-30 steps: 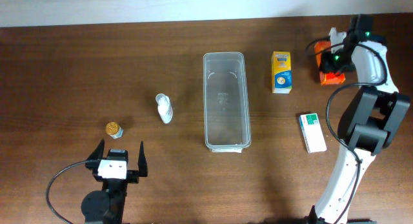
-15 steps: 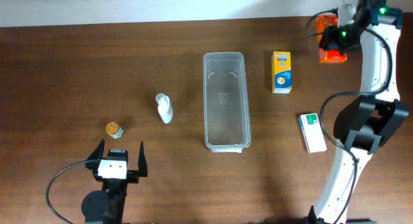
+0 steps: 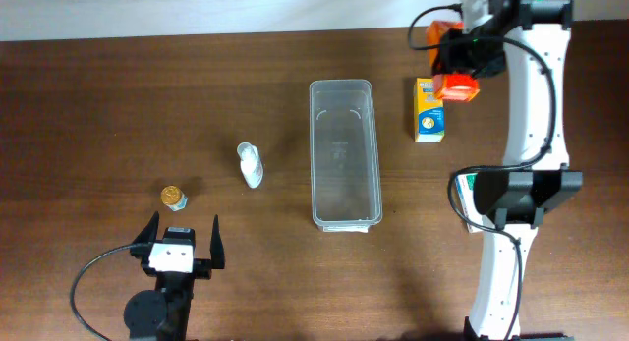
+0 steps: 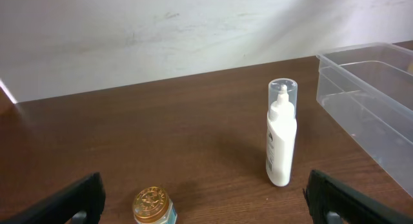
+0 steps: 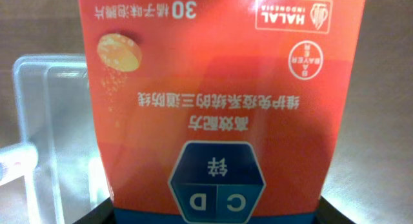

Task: Pack container
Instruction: 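Lift the orange box and carry it over the clear container, then lower the orange box into the container and open the right gripper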

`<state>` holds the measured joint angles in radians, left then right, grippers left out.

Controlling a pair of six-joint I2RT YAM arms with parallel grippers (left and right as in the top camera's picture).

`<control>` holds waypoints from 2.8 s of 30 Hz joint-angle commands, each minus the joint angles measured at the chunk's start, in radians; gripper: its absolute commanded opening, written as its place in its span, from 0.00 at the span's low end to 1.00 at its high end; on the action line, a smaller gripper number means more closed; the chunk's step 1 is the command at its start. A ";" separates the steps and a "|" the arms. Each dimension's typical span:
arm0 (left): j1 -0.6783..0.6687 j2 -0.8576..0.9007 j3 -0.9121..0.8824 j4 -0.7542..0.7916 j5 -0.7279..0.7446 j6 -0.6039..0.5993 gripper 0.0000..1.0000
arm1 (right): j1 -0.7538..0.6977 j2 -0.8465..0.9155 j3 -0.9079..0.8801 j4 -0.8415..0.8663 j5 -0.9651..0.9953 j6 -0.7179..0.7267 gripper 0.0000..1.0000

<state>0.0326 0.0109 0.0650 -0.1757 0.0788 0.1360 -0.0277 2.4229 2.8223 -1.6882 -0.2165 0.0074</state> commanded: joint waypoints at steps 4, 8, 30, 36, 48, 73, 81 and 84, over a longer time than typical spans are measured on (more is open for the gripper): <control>0.005 -0.006 -0.011 0.000 0.004 0.016 1.00 | 0.097 -0.044 0.020 -0.010 -0.016 0.167 0.54; 0.005 -0.006 -0.011 0.000 0.004 0.016 0.99 | 0.162 -0.043 0.020 -0.010 -0.016 0.167 0.54; 0.005 -0.006 -0.011 0.000 0.004 0.016 1.00 | 0.391 0.012 -0.012 -0.006 0.188 0.354 0.58; 0.005 -0.006 -0.011 0.000 0.004 0.016 0.99 | 0.442 0.026 -0.037 0.010 0.188 0.354 0.58; 0.005 -0.006 -0.011 0.000 0.004 0.016 0.99 | 0.473 0.026 -0.137 0.134 0.233 0.466 0.59; 0.005 -0.006 -0.011 0.000 0.004 0.016 0.99 | 0.531 0.026 -0.335 0.135 0.227 0.472 0.61; 0.005 -0.006 -0.011 0.000 0.004 0.016 0.99 | 0.537 0.026 -0.386 0.181 0.274 0.469 0.64; 0.005 -0.006 -0.011 0.000 0.004 0.016 0.99 | 0.537 0.026 -0.400 0.203 0.327 0.469 0.64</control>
<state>0.0326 0.0109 0.0650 -0.1757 0.0788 0.1360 0.5110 2.4424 2.4355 -1.4990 0.0341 0.4713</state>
